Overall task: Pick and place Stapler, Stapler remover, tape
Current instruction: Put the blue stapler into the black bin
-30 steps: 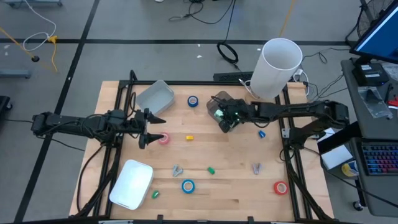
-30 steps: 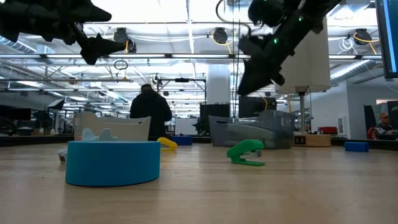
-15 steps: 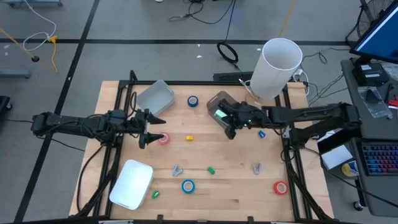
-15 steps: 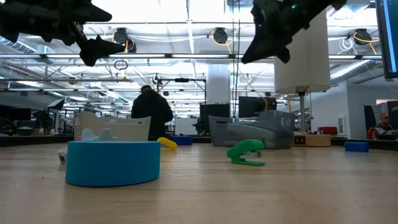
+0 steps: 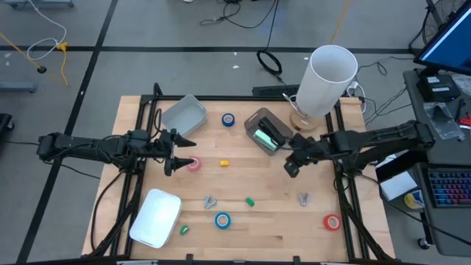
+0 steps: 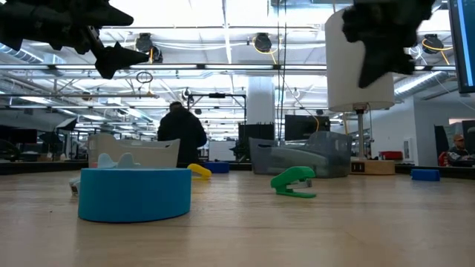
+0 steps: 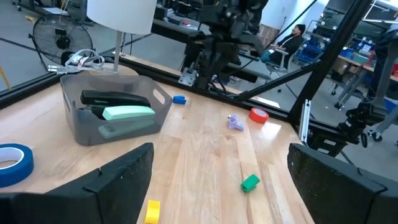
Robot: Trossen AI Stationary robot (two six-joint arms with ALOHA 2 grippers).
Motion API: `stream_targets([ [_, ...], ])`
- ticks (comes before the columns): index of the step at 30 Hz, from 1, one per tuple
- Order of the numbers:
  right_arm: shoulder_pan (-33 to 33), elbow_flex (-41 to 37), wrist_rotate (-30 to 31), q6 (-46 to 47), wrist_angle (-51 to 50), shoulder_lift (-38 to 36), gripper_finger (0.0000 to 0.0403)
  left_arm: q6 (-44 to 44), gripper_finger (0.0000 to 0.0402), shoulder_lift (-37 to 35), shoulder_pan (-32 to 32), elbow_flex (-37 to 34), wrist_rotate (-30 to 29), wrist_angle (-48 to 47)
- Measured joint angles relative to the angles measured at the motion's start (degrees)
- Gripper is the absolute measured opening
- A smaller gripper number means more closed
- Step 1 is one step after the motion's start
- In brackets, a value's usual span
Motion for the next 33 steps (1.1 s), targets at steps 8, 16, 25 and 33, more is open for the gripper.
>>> stream_targets([
  [8,1.9,0.0,-2.7,12.4,-14.2,0.0,0.0001,0.0,0.0365,0.0,0.0,0.0,0.0,0.1],
  [16,1.8,0.0,-2.7,13.3,-17.8,0.0,0.0033,-0.2,0.0365,0.0,0.0,0.0,0.0,0.1],
  [25,1.1,-3.3,-3.1,15.5,-19.2,0.0,0.0142,-3.0,0.0365,0.0,0.0,0.0,-0.1,0.1],
  [33,-3.5,-9.3,-3.0,15.6,-16.7,0.1,0.0209,-3.0,0.0365,0.0,0.0,0.1,-0.1,0.1],
])
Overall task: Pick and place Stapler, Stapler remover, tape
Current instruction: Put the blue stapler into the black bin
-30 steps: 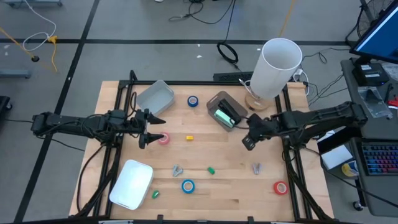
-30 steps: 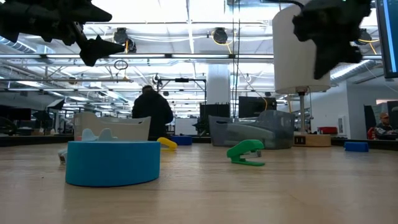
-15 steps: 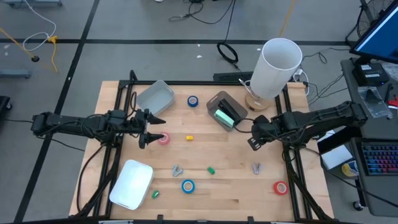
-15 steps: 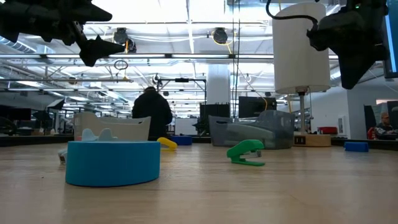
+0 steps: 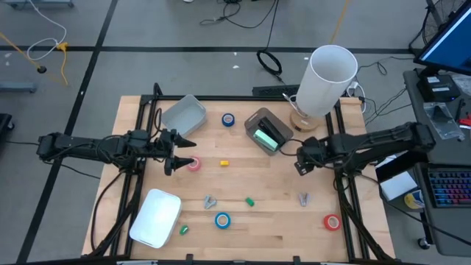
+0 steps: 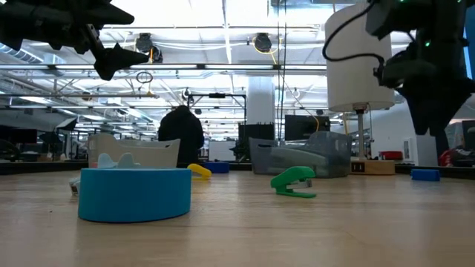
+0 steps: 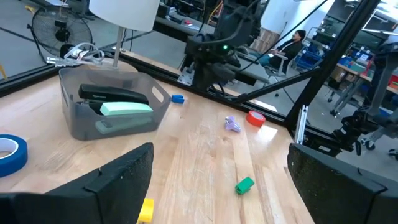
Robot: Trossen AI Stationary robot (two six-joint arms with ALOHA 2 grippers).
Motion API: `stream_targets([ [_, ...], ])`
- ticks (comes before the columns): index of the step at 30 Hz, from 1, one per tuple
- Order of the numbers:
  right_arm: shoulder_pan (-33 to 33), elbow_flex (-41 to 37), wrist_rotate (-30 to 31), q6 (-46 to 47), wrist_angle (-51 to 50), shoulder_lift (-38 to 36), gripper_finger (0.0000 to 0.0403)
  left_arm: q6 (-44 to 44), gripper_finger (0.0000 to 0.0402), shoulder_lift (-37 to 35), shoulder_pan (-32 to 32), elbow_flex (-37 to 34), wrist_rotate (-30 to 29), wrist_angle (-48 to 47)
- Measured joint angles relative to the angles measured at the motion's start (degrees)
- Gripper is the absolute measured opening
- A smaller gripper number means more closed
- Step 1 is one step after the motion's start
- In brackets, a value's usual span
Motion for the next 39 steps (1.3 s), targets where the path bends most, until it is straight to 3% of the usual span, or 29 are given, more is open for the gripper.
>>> stream_targets([
  [8,-8.3,-4.4,-0.2,-6.2,6.5,0.0,0.0218,0.0,0.0365,0.0,0.0,0.0,0.0,0.0],
  [13,-12.7,-7.6,-4.6,-9.1,11.4,0.0,0.0216,-0.9,0.0365,0.0,0.0,0.0,0.0,0.0],
  [17,-15.0,-8.9,-4.5,-9.1,11.8,0.0,0.0216,-1.2,0.0365,0.0,0.0,0.0,0.0,0.0],
  [30,-18.2,-8.9,-4.2,-13.3,11.2,0.2,0.0211,-1.3,0.0365,0.0,0.0,0.0,-2.4,0.0],
  [39,-18.4,-8.9,-2.7,-14.4,10.0,4.8,0.021,-0.9,0.0365,0.0,0.0,0.0,-4.6,0.0],
])
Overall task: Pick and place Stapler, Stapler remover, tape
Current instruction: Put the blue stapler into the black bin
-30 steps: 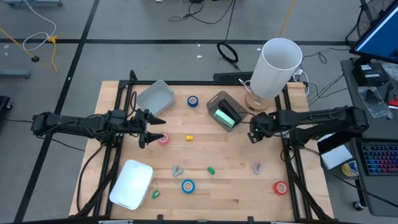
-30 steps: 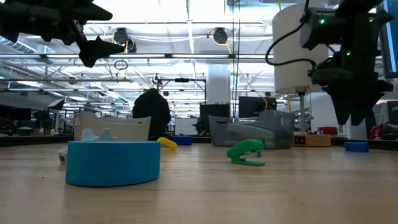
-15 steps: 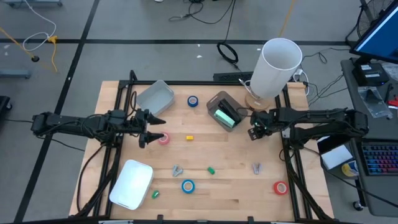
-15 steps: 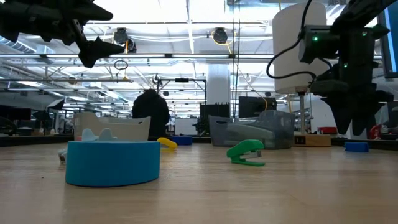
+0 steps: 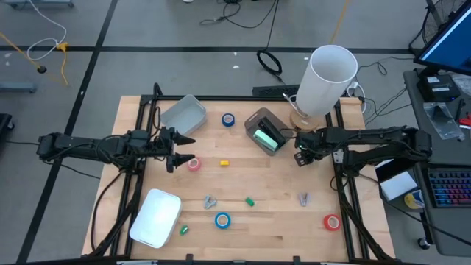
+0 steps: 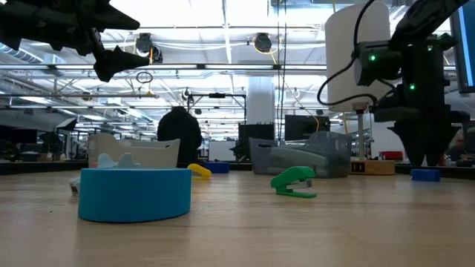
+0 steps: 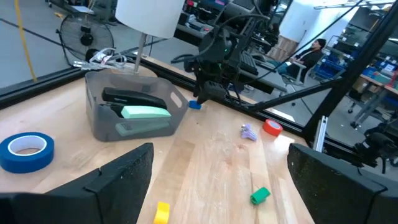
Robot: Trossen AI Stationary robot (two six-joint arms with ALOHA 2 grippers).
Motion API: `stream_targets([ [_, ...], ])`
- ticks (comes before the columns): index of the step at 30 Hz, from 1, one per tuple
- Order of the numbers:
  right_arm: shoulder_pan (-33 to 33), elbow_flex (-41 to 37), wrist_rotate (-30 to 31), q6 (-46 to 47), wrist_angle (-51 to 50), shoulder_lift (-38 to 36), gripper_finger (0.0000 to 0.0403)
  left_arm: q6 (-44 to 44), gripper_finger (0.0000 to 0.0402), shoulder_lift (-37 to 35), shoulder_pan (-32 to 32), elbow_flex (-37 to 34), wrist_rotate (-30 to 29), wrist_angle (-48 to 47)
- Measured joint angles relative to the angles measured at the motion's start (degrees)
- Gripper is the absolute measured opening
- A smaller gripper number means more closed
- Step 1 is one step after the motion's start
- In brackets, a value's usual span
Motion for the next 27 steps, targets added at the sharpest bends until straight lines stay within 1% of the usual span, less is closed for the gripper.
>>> stream_targets([
  [10,0.0,0.1,-0.1,-1.0,2.8,8.5,0.021,0.1,0.0365,0.0,0.0,0.0,-0.2,0.0],
  [17,0.0,0.2,-0.3,-1.7,4.8,11.3,0.0207,0.1,0.0365,0.0,0.0,0.0,-0.2,0.0],
  [21,0.0,0.2,-0.3,-1.7,4.9,11.2,0.0185,0.1,0.0365,0.0,0.0,0.0,-0.1,0.0],
  [27,0.0,0.1,-0.9,-1.7,5.7,11.2,0.0131,0.1,0.0365,0.0,0.0,0.0,-0.1,0.0],
])
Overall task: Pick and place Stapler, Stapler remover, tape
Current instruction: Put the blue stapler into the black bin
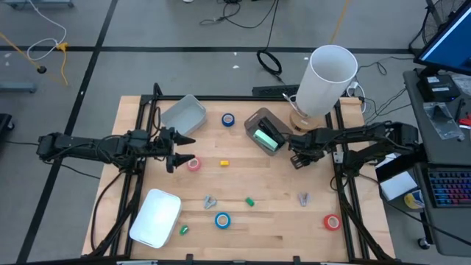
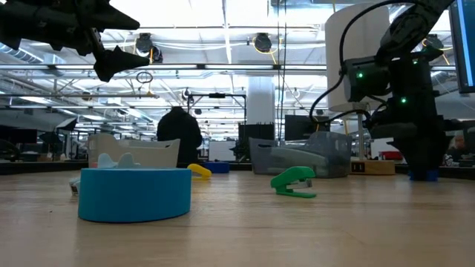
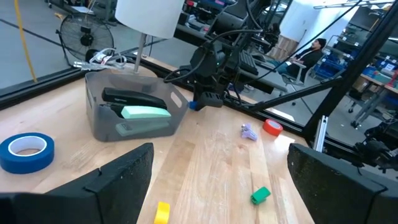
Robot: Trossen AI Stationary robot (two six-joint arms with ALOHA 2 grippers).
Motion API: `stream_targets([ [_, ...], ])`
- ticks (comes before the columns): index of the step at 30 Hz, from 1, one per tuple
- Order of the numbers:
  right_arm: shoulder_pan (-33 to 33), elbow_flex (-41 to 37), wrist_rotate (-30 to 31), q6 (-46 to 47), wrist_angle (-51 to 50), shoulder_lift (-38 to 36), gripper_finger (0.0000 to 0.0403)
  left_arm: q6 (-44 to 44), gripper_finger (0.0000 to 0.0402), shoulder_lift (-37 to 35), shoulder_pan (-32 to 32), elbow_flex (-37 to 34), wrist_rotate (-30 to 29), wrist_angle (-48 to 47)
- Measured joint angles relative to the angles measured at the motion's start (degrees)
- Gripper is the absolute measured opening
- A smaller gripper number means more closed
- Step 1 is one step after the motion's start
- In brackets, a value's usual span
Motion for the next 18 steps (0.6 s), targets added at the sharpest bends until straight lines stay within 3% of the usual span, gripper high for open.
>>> stream_targets([
  [7,-0.1,0.0,-6.1,0.0,1.9,-0.6,0.0069,0.8,0.0365,0.0,0.0,0.0,-0.1,0.0],
  [9,0.0,0.6,-11.2,0.3,3.9,-1.5,0.0054,0.9,0.0365,0.0,0.0,0.0,-0.1,0.0],
  [14,-0.1,3.0,-19.8,0.8,8.9,-6.0,0.0053,1.0,0.0365,0.0,0.0,0.0,-0.8,-0.1],
  [18,0.1,4.5,-25.4,4.2,18.6,-10.2,0.0061,1.0,0.0365,0.0,0.0,0.0,-1.2,0.1],
])
